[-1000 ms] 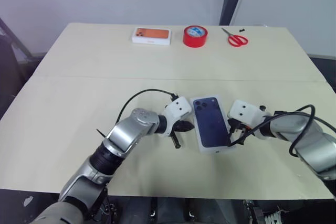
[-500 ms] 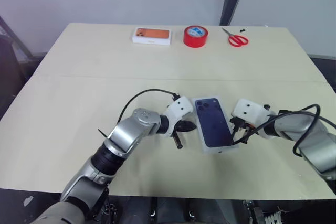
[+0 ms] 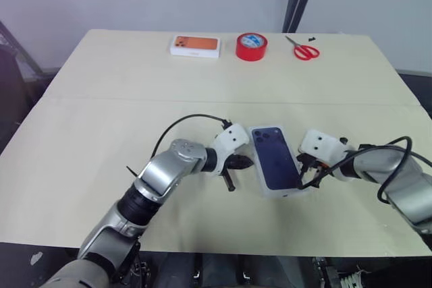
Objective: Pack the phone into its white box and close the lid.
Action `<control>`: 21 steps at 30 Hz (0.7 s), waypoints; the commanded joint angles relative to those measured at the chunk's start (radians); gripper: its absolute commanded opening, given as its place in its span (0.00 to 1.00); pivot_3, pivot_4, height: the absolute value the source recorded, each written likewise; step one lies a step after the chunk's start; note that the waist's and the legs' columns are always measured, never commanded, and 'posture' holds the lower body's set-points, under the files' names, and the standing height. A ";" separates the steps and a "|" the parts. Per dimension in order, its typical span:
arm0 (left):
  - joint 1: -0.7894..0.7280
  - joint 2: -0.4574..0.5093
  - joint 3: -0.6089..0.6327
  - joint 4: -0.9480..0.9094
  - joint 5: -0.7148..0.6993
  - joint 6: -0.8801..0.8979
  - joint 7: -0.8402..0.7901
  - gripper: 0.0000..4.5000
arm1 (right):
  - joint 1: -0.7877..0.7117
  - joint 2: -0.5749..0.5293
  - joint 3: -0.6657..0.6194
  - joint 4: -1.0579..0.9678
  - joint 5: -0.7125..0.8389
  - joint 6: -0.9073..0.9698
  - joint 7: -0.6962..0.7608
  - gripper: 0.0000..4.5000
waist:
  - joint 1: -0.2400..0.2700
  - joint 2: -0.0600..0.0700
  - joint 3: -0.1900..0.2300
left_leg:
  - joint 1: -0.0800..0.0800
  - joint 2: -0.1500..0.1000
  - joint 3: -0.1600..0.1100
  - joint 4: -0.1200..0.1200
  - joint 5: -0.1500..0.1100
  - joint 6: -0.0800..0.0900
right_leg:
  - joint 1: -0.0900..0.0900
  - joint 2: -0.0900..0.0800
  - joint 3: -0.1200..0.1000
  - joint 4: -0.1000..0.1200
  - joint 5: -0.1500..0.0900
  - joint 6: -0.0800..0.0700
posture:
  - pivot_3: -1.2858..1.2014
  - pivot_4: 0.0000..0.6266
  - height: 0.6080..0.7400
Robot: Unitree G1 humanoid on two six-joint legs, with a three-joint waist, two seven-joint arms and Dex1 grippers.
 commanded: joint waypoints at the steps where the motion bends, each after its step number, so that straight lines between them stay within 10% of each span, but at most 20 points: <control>1: -0.003 -0.004 0.080 -0.047 -0.046 -0.033 -0.013 0.00 | 0.040 -0.043 -0.144 0.003 0.029 -0.066 0.050 0.01 | 0.000 0.000 0.000 | 0.000 0.000 0.000 0.000 0.000 0.000 | 0.000 0.000 0.000 0.000 0.000 0.000 | 0.52 0.24 0.84; 9: -0.111 -0.104 0.111 0.054 -0.042 -0.086 0.028 0.00 | 0.187 -0.024 -0.341 -0.124 0.222 -0.036 0.187 0.01 | 0.002 -0.001 0.000 | 0.001 0.000 0.000 0.001 0.000 0.000 | 0.002 0.000 0.000 0.000 0.000 0.000 | 0.52 0.24 0.84; 21: -0.183 -0.185 -0.068 0.391 0.138 -0.164 0.037 0.00 | 0.291 -0.006 -0.146 -0.158 0.106 -0.058 0.060 0.01 | 0.001 -0.007 -0.007 | 0.003 0.000 -0.001 0.003 -0.003 0.006 | 0.005 0.001 0.000 0.000 -0.001 0.001 | 0.52 0.24 0.84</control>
